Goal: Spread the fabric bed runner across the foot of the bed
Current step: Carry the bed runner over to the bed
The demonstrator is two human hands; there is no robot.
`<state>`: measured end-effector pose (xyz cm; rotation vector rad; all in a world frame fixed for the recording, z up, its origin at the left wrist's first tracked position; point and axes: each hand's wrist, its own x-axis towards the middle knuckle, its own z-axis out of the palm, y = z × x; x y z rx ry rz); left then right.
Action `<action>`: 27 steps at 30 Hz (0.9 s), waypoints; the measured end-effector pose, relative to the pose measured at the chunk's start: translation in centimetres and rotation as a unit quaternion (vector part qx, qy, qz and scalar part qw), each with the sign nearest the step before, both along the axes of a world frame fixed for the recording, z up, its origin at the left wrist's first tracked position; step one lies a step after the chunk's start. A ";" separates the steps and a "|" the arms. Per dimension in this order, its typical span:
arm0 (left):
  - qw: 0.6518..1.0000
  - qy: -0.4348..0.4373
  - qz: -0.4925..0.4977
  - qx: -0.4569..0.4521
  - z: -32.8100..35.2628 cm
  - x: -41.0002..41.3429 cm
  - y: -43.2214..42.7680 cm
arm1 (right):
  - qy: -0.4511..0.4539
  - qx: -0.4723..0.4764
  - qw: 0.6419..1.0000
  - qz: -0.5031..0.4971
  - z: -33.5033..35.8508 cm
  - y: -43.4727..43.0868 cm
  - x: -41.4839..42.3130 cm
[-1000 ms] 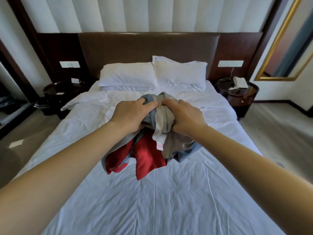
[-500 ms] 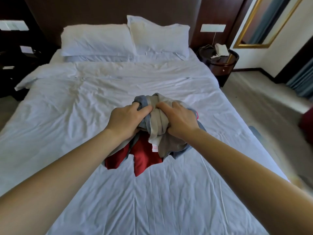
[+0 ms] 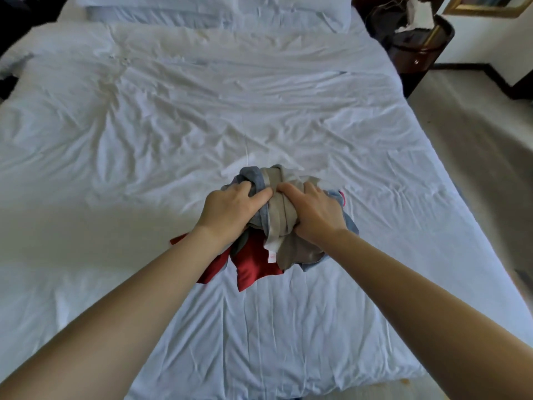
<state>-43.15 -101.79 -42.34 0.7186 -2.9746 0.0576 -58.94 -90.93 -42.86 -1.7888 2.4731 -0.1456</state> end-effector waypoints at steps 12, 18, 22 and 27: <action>0.998 -0.054 0.022 0.024 -11.5 0.2 2.2 | -0.033 0.069 0.997 0.014 -12.5 1.2 -0.1; 0.994 -0.093 0.052 0.015 -16.7 -0.3 3.2 | -0.040 0.114 0.993 0.007 -16.7 1.8 -0.9; 0.991 -0.111 0.067 0.027 -19.9 -0.6 4.3 | -0.035 0.149 0.988 0.008 -19.0 2.2 -1.1; 0.990 -0.086 0.092 0.068 -22.5 -0.7 4.6 | -0.022 0.163 0.986 0.013 -21.2 2.1 -1.5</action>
